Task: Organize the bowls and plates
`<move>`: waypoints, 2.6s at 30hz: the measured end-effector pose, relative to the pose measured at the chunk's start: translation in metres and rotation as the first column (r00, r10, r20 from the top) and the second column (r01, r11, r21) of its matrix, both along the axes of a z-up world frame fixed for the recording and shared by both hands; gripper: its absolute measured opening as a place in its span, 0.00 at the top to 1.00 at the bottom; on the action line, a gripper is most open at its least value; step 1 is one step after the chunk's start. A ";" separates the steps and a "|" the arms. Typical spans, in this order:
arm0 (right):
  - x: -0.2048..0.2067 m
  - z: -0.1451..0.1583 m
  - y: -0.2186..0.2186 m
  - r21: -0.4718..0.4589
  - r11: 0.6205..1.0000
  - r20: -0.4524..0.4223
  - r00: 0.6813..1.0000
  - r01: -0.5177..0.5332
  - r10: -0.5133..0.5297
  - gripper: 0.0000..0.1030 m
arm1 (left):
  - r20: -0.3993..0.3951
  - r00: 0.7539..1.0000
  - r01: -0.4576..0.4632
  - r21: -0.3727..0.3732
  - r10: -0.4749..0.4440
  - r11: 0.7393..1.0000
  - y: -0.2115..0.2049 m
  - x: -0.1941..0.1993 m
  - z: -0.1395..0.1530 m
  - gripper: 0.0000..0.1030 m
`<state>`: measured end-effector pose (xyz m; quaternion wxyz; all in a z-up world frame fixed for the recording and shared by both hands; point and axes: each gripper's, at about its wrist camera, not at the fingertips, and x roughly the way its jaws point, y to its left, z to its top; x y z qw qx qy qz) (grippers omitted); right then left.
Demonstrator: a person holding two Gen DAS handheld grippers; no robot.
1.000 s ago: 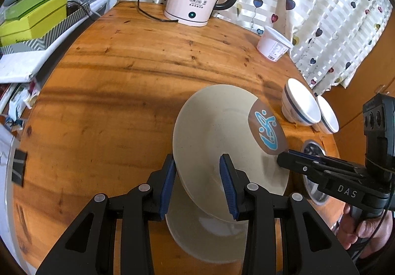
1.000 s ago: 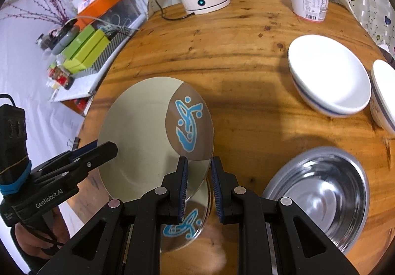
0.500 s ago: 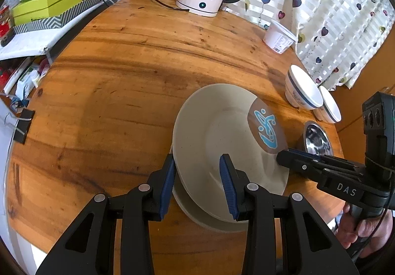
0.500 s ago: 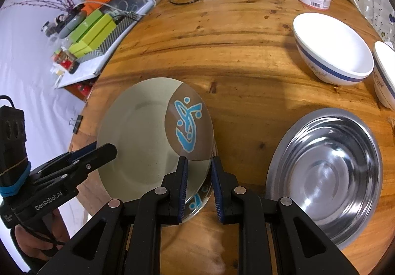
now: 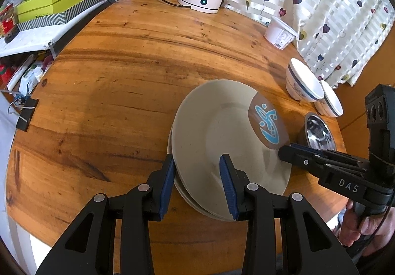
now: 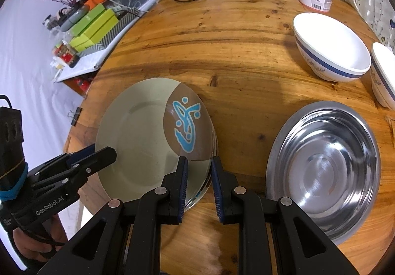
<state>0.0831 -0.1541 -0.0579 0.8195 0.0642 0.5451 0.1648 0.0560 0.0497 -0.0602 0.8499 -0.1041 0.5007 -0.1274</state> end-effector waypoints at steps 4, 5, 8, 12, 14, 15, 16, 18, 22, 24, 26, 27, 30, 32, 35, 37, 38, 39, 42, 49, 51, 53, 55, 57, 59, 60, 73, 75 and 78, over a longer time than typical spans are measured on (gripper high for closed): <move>-0.001 0.000 0.002 -0.014 1.000 0.010 1.000 -0.007 0.007 0.81 | 0.006 1.000 0.000 0.018 0.000 1.000 -0.003 -0.001 0.000 0.63; -0.001 0.000 0.003 -0.015 1.000 0.011 1.000 -0.008 0.008 0.81 | 0.007 1.000 -0.001 0.020 0.001 1.000 -0.003 -0.001 0.000 0.63; -0.001 0.000 0.003 -0.019 1.000 0.014 1.000 -0.011 0.011 0.81 | 0.009 1.000 -0.002 0.022 0.002 1.000 -0.004 -0.001 0.000 0.63; -0.001 -0.001 0.004 -0.037 0.999 0.018 1.000 -0.016 0.016 0.81 | 0.013 1.000 -0.001 0.035 0.001 0.999 -0.005 -0.001 -0.001 0.63; -0.001 -0.001 0.005 -0.037 0.999 0.018 1.000 -0.016 0.016 0.81 | 0.017 1.000 -0.001 0.043 0.001 0.999 -0.006 -0.002 -0.001 0.63; -0.001 -0.001 0.005 -0.038 0.999 0.018 1.000 -0.016 0.017 0.81 | 0.017 1.000 -0.002 0.045 0.001 0.999 -0.006 -0.002 -0.001 0.63; -0.001 -0.001 0.005 -0.039 0.999 0.019 1.000 -0.017 0.017 0.81 | 0.019 1.000 -0.001 0.048 0.000 0.999 -0.007 -0.003 -0.001 0.63; -0.001 -0.001 0.004 -0.039 0.999 0.018 1.000 -0.017 0.018 0.81 | 0.020 1.000 -0.002 0.053 0.001 0.999 -0.007 -0.003 -0.001 0.62; -0.001 -0.001 0.006 -0.039 0.999 0.018 1.000 -0.017 0.018 0.81 | 0.024 1.000 -0.004 0.060 0.002 0.998 -0.008 -0.003 -0.001 0.62; -0.001 -0.001 0.006 -0.038 0.999 0.018 1.000 -0.016 0.017 0.81 | 0.024 1.000 -0.005 0.060 0.004 0.998 -0.008 -0.004 -0.001 0.62; -0.001 -0.001 0.005 -0.037 0.999 0.020 1.000 -0.016 0.017 0.81 | 0.025 1.000 -0.005 0.055 0.004 0.998 -0.007 -0.004 -0.001 0.62; -0.001 -0.001 0.005 -0.034 0.999 0.020 1.000 -0.015 0.016 0.81 | 0.026 1.000 -0.008 0.053 0.006 0.999 -0.006 -0.004 -0.001 0.61; -0.003 0.001 0.006 -0.028 0.999 0.030 0.999 -0.021 0.022 0.81 | 0.037 0.999 -0.020 0.043 0.018 0.999 -0.001 -0.004 -0.001 0.61; -0.003 0.003 0.007 -0.030 0.999 0.035 0.999 -0.023 0.024 0.81 | 0.043 0.999 -0.026 0.040 0.024 0.999 0.000 -0.003 0.001 0.61; -0.003 0.005 0.006 -0.031 0.999 0.048 0.999 -0.024 0.026 0.81 | 0.052 0.998 -0.025 0.036 0.023 0.999 0.000 -0.001 0.002 0.61; -0.003 0.007 0.004 -0.031 0.999 0.053 0.998 -0.023 0.024 0.81 | 0.044 0.999 -0.025 0.034 0.023 0.999 0.000 0.000 0.000 0.61; -0.003 0.007 0.003 -0.031 0.999 0.054 0.998 -0.022 0.024 0.81 | 0.041 0.999 -0.024 0.035 0.023 0.999 -0.001 0.001 -0.001 0.61; -0.004 0.007 0.002 -0.030 0.999 0.054 0.998 -0.021 0.023 0.81 | 0.039 0.999 -0.024 0.035 0.022 0.999 -0.001 0.001 -0.001 0.61; -0.005 0.009 0.000 -0.022 1.000 0.059 0.998 -0.021 0.022 0.81 | 0.042 0.999 -0.025 0.032 0.024 0.999 -0.001 0.000 0.000 0.61; -0.012 0.024 0.000 -0.019 0.999 0.109 0.993 -0.041 0.043 0.78 | 0.072 0.997 -0.032 0.033 0.030 0.999 0.000 -0.006 0.011 0.61; -0.015 0.029 0.000 -0.023 0.999 0.127 0.991 -0.048 0.051 0.75 | 0.080 0.996 -0.028 0.031 0.026 0.999 -0.001 -0.007 0.015 0.61; -0.017 0.031 -0.001 -0.025 0.998 0.137 0.989 -0.052 0.055 0.71 | 0.086 0.996 -0.023 0.032 0.020 0.999 -0.003 -0.008 0.017 0.61; -0.020 0.033 -0.002 -0.025 0.998 0.144 0.988 -0.056 0.059 0.70 | 0.091 0.996 -0.015 0.030 0.012 0.999 -0.005 -0.010 0.020 0.61; -0.023 0.034 -0.003 -0.026 0.998 0.149 0.987 -0.058 0.061 0.69 | 0.096 0.995 -0.007 0.029 0.004 1.000 -0.009 -0.012 0.023 0.61; -0.025 0.035 -0.005 -0.027 0.998 0.155 0.986 -0.060 0.063 0.69 | 0.099 0.995 0.002 0.028 -0.004 1.000 -0.012 -0.013 0.025 0.61; -0.026 0.037 -0.006 -0.026 0.998 0.159 0.985 -0.060 0.064 0.69 | 0.102 0.995 0.007 0.026 -0.009 1.000 -0.013 -0.014 0.027 0.61; -0.036 0.047 -0.018 -0.021 0.998 0.191 0.980 -0.053 0.056 0.67 | 0.120 0.991 0.053 0.018 -0.055 0.998 -0.031 -0.015 0.036 0.61; -0.037 0.048 -0.021 -0.023 0.998 0.196 0.979 -0.051 0.055 0.67 | 0.120 0.991 0.056 0.017 -0.058 0.998 -0.034 -0.014 0.037 0.61; -0.037 0.050 -0.024 -0.026 0.999 0.202 0.978 -0.045 0.050 0.67 | 0.124 0.990 0.064 0.019 -0.066 0.998 -0.037 -0.014 0.039 0.61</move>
